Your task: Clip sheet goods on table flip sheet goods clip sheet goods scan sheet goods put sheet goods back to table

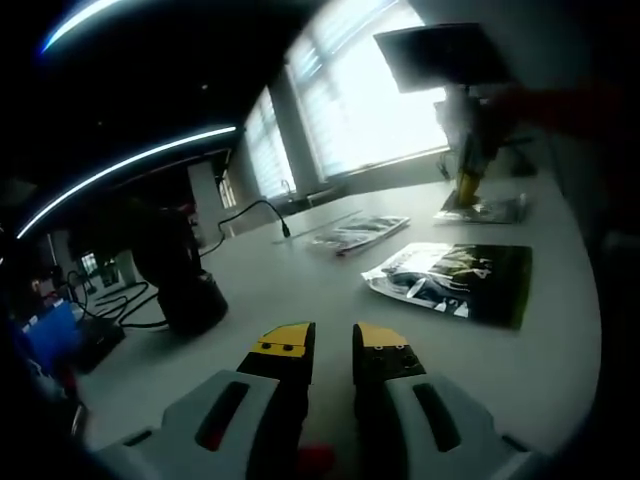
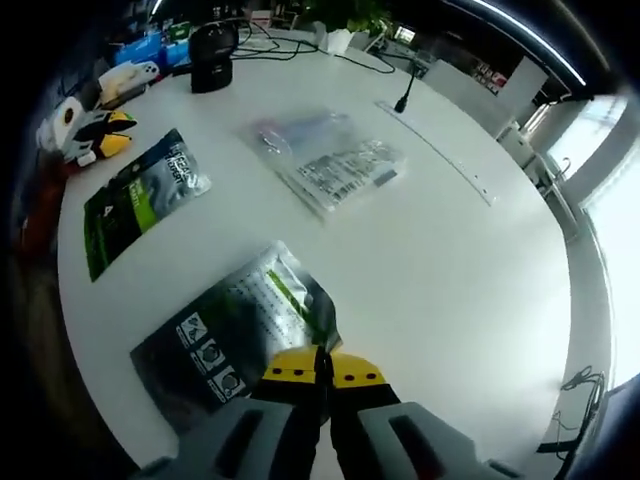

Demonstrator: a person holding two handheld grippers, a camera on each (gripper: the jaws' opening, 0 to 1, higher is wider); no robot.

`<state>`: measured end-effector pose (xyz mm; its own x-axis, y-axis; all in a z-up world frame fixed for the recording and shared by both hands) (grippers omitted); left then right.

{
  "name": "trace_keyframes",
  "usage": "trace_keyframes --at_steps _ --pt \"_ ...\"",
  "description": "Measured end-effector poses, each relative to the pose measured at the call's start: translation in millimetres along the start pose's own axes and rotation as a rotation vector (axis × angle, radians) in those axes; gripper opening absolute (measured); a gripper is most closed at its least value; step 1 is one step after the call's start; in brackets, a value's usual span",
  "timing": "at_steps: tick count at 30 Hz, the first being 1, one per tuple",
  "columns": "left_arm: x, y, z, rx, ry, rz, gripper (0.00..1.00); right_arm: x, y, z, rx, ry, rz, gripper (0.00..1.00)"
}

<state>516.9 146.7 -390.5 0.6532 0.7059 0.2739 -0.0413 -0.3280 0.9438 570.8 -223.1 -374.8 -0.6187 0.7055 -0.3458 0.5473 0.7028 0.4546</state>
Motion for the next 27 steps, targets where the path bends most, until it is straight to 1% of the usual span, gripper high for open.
trace_keyframes --at_steps 4,9,17,22,27 --pt "0.2 -0.1 -0.2 0.001 0.002 0.001 0.08 -0.8 0.8 -11.1 -0.026 0.001 0.032 0.0" --pt "-0.3 -0.2 -0.4 0.002 0.003 0.007 0.08 -4.9 4.7 -24.6 -0.067 0.007 0.105 0.0" --pt "-0.4 0.0 -0.7 0.0 0.003 0.005 0.08 -2.6 11.6 -51.1 -0.125 -0.008 0.148 0.0" --pt "-0.6 -0.2 -0.5 0.002 0.003 0.008 0.08 -1.8 13.5 -60.1 -0.145 -0.022 0.17 0.0" --pt "-0.4 0.0 -0.3 0.002 0.004 0.007 0.08 -3.3 19.6 -69.4 -0.187 -0.02 0.204 0.0"
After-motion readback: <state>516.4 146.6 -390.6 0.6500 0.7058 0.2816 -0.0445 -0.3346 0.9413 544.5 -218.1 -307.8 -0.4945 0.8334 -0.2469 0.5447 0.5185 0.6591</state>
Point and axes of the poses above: the point that each gripper's makers call its tool centre point, and the gripper's own axes: z roughly forward along the fingers, x roughly to its left, y roughly out of its top, the point moved 4 cm from there along -z, roughly backward along the fingers, and after that the axes turned 6 degrees about -y, right-handed, at the moved point
